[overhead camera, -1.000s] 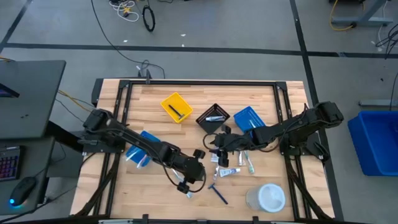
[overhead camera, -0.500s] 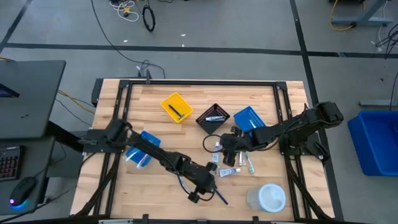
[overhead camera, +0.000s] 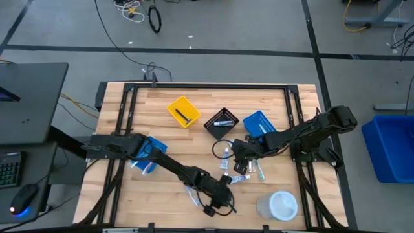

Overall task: Pick & Place Travel size toiletries
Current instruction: Put the blue razor into the yellow bin

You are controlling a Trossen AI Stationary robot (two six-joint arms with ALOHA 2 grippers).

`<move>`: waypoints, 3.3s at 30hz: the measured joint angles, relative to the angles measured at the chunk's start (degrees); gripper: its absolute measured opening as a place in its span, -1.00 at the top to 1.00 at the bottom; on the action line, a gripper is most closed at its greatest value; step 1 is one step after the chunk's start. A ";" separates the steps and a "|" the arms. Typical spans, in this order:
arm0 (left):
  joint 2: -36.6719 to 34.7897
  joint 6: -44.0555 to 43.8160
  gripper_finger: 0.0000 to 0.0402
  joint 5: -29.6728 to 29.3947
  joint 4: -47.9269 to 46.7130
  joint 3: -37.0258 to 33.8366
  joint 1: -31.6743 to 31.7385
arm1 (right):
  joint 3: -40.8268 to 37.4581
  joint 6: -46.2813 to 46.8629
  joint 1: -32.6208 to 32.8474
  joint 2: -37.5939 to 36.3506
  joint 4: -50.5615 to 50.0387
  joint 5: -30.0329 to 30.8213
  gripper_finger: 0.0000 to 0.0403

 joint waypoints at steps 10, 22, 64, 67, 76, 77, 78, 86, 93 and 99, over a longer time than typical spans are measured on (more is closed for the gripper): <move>0.93 -1.77 0.40 -2.35 -3.31 0.44 -0.64 | -0.10 4.39 0.18 0.02 0.29 -0.14 0.31; 0.25 -3.26 0.64 -3.77 -24.75 10.66 -0.91 | -0.10 4.87 2.21 0.02 0.41 -0.10 0.41; -17.49 -2.97 0.84 -24.21 -55.14 11.95 -1.31 | -0.11 4.81 2.19 0.02 1.59 -0.03 0.53; -22.57 -2.91 0.83 -24.55 -55.30 10.24 -0.12 | -0.12 4.81 2.19 0.02 1.62 -0.03 0.53; -38.60 -5.18 0.83 -25.46 -48.58 -6.84 6.52 | -0.12 4.80 2.19 0.02 1.56 -0.05 0.53; -40.35 -5.15 0.82 -25.42 -45.92 -9.88 7.61 | -0.12 4.80 2.19 0.02 1.56 -0.05 0.53; -42.01 -4.99 0.82 -25.32 -43.05 -13.01 8.87 | -0.12 4.80 2.19 0.02 1.57 -0.05 0.54; -50.21 -7.39 0.81 -25.78 -16.11 -35.91 23.74 | -0.12 4.80 2.19 0.02 1.60 -0.05 0.55; -49.86 0.35 0.81 -21.54 -3.57 -42.35 34.62 | -0.12 4.80 2.19 0.02 1.88 -0.03 0.53; -49.84 15.20 0.80 -18.54 -3.91 -42.45 40.51 | -0.12 4.80 2.18 0.02 2.61 0.36 0.56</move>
